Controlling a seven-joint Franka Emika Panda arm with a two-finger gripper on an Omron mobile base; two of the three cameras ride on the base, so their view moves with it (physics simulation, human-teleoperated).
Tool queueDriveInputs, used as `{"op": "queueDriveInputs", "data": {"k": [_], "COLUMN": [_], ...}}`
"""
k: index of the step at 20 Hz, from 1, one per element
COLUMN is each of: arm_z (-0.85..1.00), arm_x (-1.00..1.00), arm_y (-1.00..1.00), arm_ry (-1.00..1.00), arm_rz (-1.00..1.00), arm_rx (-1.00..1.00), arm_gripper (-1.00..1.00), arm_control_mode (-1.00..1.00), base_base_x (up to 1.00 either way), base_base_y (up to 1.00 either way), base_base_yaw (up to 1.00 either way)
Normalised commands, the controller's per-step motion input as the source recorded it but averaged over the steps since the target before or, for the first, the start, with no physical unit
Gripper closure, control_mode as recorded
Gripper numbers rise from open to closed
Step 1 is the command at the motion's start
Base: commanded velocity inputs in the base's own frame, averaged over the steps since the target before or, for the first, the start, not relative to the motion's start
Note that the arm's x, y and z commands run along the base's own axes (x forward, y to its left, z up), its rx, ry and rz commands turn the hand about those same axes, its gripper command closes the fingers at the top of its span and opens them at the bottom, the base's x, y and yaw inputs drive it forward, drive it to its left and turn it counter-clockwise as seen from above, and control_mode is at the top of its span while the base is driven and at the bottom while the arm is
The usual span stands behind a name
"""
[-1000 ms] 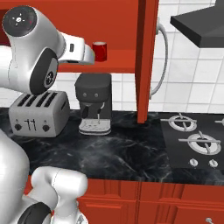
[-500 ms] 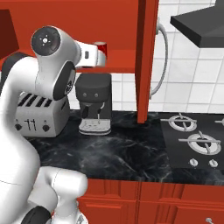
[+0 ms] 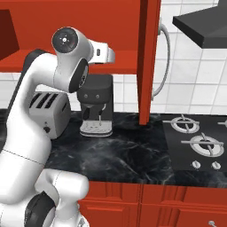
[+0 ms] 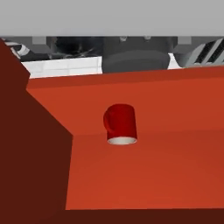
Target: Open the cabinet directly in front. Then move the liquor and the mug to the dining counter with the candle on it.
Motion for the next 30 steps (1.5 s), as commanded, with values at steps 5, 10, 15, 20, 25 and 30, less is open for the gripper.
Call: {"op": "queueDriveInputs", "data": {"k": [5,10,15,20,25,30], "arm_z": [-0.09,-0.05,0.00,-0.02,-0.06,-0.08], "arm_x": [0.55,0.51,0.50,0.40,0.22,0.24], "arm_y": [0.00,0.00,0.00,0.00,0.00,0.00], "arm_ry": [0.00,0.00,0.00,0.00,0.00,0.02], "arm_rz": [0.01,0.01,0.01,0.02,0.06,0.07], "arm_rx": [0.01,0.01,0.01,0.01,0.01,0.02], "arm_gripper": [-1.00,-1.00,-1.00,-1.00,-1.00,-1.00], "arm_control_mode": [-1.00,-1.00,-1.00,-1.00,-1.00,-1.00], "base_base_x": [0.00,0.00,0.00,0.00,0.00,0.00], "base_base_y": [0.00,0.00,0.00,0.00,0.00,0.00], "base_base_yaw": [0.00,0.00,0.00,0.00,0.00,0.00]}}
